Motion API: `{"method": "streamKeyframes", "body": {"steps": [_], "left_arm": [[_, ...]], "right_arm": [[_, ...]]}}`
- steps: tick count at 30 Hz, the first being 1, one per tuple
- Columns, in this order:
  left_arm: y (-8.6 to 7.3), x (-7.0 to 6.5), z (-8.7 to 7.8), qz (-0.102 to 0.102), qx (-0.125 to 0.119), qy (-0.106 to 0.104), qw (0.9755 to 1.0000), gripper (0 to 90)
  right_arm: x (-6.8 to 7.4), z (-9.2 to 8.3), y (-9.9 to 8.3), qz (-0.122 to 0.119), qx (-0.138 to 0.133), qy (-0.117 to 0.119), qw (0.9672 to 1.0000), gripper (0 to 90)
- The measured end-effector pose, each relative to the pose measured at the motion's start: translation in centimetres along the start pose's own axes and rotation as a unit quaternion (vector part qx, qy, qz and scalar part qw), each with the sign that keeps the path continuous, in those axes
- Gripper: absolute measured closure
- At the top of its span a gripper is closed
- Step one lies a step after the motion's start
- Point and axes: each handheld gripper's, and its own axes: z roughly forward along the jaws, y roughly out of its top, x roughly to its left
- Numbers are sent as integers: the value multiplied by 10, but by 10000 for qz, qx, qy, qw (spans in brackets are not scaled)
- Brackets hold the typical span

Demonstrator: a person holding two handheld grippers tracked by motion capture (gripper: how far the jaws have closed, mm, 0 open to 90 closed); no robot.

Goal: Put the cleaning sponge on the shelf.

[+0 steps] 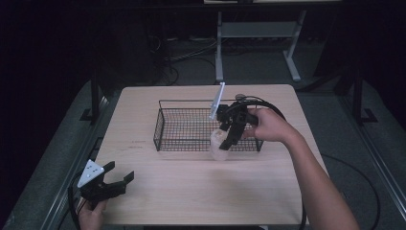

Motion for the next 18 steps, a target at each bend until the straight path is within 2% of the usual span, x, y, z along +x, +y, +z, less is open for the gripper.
{"method": "streamKeyframes", "body": {"steps": [5,7,11,14,18], "left_arm": [[0,0,0,8,4,-6,10000,139],[0,0,0,2,-6,1,10000,140],[0,1,0,-26,-19,5,10000,139],[0,1,-1,-14,-24,3,10000,139],[0,1,-1,-9,-35,1,10000,139]], "right_arm": [[-7,-5,3,24,-4,-2,10000,285],[-9,-8,5,51,79,-66,9999,285],[-15,-13,6,122,-16,-42,9999,285],[-18,-16,7,128,70,-120,9998,285],[-24,-21,9,174,-16,-91,9998,285]]}}
